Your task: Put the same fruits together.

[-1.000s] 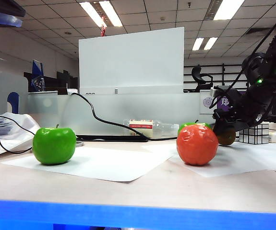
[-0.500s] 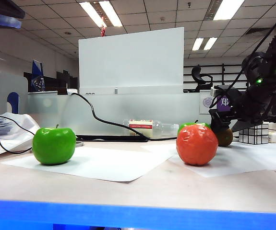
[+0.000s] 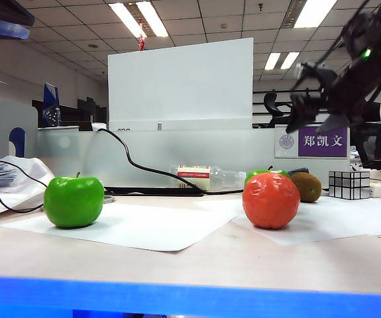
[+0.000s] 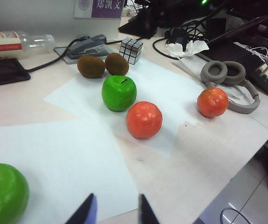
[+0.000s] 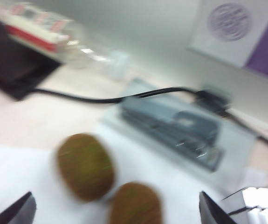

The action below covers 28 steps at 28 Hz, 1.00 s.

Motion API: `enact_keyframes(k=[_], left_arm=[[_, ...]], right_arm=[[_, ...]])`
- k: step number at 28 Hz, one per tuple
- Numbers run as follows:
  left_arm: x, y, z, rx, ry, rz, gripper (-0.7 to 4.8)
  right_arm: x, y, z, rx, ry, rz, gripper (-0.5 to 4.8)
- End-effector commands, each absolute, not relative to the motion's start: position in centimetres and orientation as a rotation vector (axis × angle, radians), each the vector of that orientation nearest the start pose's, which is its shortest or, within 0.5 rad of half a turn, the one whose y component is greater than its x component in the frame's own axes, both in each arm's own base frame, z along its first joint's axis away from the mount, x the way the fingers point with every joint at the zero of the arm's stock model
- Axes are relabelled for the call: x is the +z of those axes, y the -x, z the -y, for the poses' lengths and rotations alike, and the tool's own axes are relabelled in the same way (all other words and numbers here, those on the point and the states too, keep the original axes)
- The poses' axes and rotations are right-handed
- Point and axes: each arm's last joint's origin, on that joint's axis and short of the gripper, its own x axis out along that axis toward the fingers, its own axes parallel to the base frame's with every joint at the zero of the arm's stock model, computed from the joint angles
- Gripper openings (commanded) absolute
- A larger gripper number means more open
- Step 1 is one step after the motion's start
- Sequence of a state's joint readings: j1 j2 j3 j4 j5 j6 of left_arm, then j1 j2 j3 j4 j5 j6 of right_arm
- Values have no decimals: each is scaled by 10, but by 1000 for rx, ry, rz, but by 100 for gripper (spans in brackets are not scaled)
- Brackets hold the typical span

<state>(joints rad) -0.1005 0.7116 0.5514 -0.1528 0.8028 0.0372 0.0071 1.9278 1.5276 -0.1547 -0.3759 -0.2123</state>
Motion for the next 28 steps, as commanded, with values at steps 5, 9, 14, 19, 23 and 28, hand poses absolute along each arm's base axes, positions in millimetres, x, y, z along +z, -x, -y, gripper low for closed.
enact_keyframes(k=[5, 9, 14, 19, 23, 28], left_arm=[[278, -154, 36, -904, 37, -198, 294], [283, -157, 35, -839, 11, -143, 468], [283, -170, 37, -850, -2, -99, 474], [271, -189, 54, -954, 17, -131, 479], [257, -202, 81, -1067, -20, -131, 479], [241, -205, 121, -1144, -48, -152, 479]], right_arm=[[304, -397, -32, 609, 52, -593, 479], [317, -369, -49, 654, 86, -585, 479], [329, -333, -64, 692, 110, -573, 479], [336, -292, -67, 696, 129, -553, 479], [347, -255, -60, 684, 113, -506, 479], [359, -222, -53, 641, 127, -469, 479]])
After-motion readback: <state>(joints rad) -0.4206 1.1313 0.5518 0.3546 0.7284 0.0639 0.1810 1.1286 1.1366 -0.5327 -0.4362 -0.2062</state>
